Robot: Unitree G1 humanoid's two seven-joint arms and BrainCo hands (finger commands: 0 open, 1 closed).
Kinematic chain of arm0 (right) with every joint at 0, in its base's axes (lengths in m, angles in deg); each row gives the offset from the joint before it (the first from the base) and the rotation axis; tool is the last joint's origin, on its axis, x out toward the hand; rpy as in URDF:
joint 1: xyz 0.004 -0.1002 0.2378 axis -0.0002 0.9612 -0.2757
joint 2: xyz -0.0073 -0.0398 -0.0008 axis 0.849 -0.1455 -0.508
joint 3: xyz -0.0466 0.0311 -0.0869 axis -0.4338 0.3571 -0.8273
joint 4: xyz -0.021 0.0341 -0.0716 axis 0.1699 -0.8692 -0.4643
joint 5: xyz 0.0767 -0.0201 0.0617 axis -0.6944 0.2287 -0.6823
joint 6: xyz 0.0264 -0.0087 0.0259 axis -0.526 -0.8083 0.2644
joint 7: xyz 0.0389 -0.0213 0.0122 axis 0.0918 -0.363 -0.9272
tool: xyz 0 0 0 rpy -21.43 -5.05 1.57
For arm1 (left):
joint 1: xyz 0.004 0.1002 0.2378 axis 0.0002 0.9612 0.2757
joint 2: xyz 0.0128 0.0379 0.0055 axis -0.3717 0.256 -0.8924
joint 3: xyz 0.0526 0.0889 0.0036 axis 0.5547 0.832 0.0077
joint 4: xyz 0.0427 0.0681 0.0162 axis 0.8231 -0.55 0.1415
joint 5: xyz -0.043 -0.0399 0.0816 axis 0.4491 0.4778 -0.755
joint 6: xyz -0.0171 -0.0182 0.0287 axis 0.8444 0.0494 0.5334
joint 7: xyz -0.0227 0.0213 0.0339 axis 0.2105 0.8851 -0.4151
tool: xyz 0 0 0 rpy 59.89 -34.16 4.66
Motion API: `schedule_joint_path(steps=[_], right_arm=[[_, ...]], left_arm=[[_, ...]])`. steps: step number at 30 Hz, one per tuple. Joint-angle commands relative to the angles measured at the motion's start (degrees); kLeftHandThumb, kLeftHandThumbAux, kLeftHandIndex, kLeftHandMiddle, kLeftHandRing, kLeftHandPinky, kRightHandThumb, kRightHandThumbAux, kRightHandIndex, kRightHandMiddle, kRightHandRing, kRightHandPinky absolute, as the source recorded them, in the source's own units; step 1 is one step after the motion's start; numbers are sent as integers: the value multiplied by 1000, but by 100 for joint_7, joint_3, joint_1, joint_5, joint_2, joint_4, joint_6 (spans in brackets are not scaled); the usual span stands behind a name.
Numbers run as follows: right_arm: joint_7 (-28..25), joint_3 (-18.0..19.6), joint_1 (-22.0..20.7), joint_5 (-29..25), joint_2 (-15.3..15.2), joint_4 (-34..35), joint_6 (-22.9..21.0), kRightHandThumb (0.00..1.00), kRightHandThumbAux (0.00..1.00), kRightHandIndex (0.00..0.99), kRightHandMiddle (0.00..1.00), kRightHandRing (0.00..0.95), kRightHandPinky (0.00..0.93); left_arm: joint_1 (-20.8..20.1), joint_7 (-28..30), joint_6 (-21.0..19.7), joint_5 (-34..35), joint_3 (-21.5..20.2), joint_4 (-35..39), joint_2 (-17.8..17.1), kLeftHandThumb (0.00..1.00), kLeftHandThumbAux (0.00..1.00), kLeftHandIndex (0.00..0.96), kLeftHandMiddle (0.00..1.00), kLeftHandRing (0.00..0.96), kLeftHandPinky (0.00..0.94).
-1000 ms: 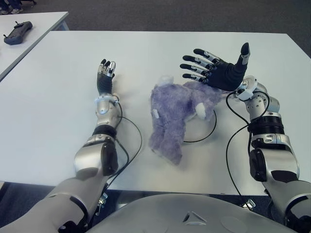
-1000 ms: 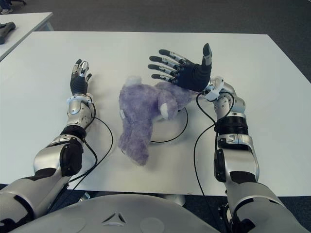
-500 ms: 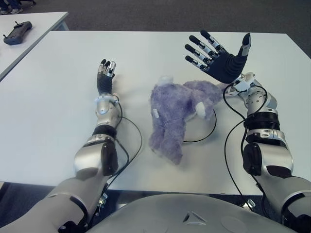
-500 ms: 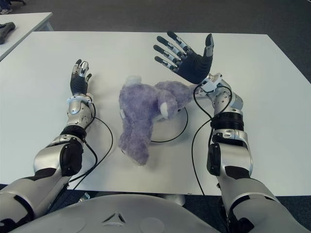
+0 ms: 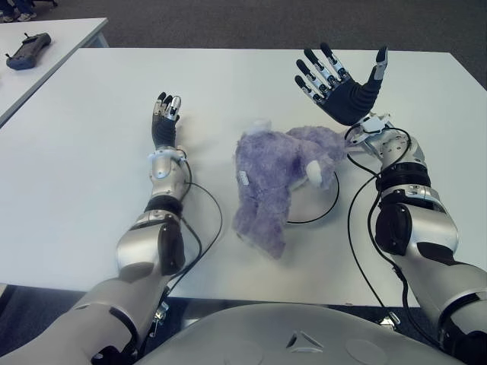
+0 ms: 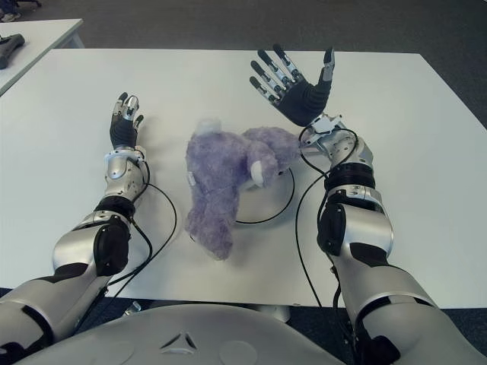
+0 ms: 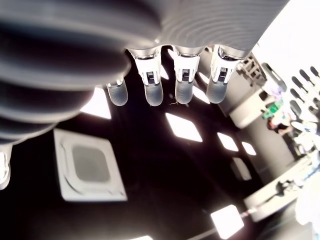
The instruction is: Put the doll into the plate.
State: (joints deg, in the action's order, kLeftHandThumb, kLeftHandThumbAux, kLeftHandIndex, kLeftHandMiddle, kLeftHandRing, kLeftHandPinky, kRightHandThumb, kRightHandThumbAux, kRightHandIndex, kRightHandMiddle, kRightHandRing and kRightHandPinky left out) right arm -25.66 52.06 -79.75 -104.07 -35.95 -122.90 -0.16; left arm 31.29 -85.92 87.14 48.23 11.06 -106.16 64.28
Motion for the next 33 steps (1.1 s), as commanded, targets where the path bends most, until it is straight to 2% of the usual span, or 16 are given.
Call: schedule_joint_path(steps=[1, 16, 24, 33], right_arm=[[424, 370, -332, -22, 145, -687, 153, 94, 423, 0, 0, 0, 0], [897, 907, -627, 19, 182, -1495, 690, 1, 429, 0, 0, 0, 0], [1139, 1130, -715, 52, 131, -1837, 801, 0, 397, 0, 0, 0, 0], [1344, 1206, -763, 223, 24, -2061, 1036, 0, 375, 0, 0, 0, 0]], left_arm=[[1417, -43, -321, 134, -74, -899, 515, 0, 452, 37, 99, 62, 20], [1423, 30, -310, 162, -93, -899, 511, 0, 454, 36, 100, 62, 12], [1415, -35, -347, 159, -90, -895, 524, 0, 454, 36, 99, 62, 15], [1422, -58, -351, 116, -53, -897, 508, 0, 461, 23, 96, 61, 14]])
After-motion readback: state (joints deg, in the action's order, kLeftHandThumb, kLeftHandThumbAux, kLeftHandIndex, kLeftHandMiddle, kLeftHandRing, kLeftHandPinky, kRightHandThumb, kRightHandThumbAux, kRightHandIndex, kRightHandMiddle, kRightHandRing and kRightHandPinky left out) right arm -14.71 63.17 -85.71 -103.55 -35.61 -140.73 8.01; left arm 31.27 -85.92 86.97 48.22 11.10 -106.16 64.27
